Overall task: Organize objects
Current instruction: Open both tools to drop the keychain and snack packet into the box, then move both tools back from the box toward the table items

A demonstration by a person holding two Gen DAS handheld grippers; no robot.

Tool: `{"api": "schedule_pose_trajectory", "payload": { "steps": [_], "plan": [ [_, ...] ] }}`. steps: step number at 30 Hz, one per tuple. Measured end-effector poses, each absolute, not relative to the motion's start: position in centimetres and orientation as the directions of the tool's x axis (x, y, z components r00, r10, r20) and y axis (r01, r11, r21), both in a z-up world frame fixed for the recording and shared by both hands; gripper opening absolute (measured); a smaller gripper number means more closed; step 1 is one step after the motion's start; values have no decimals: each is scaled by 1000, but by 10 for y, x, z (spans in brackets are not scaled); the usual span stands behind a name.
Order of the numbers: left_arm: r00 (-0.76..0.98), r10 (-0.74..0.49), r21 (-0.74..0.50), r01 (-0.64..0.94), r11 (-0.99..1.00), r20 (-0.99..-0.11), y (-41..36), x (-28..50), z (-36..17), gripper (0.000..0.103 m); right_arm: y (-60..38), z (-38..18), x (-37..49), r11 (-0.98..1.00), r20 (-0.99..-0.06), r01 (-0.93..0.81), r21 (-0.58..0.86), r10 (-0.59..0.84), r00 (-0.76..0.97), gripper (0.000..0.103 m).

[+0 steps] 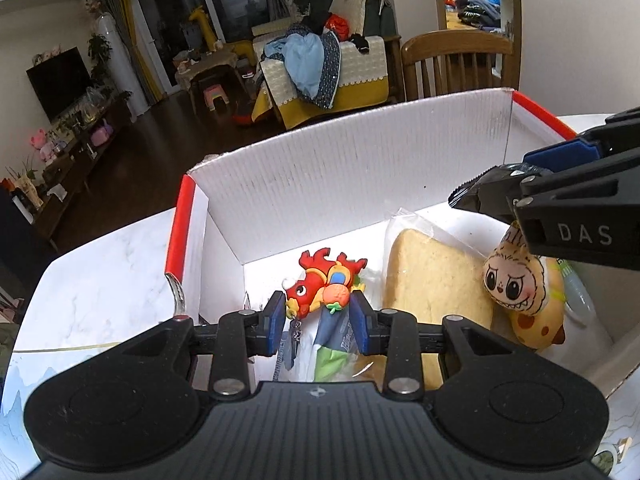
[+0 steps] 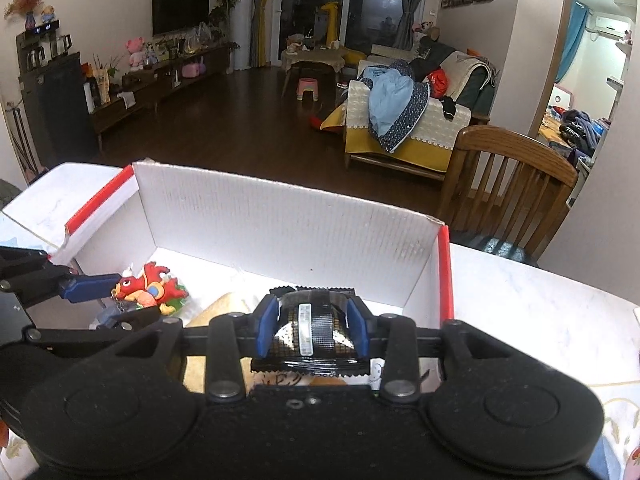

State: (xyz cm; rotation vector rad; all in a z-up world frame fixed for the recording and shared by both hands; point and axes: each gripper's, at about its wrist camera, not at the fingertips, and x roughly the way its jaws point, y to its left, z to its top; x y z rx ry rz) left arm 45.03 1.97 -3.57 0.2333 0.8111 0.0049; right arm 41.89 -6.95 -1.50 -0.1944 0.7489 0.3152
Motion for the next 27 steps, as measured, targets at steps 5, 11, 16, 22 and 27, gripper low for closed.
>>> {"api": "schedule_pose_trajectory", "payload": {
  "steps": [5,11,16,22,27],
  "plan": [
    [705,94,217,88,972,-703,17,447,-32,53,-70,-15,418,932,-691,-355,-79,205,693,57],
    [735,89,205,69,976,-672,18,437,-20,70,-76,-3,411,930,-655,-360,-78,224,722,65],
    [744,80,192,65,979,-663,18,428,-10,70,-83,9,401,932,-642,-355,-69,231,731,65],
    [760,74,184,61,981,-646,13,407,7,70,-95,25,382,936,-626,-348,-56,238,743,65],
    [776,61,163,54,985,-627,13,384,27,70,-103,39,361,936,-605,-350,-43,255,754,65]
  ]
}}
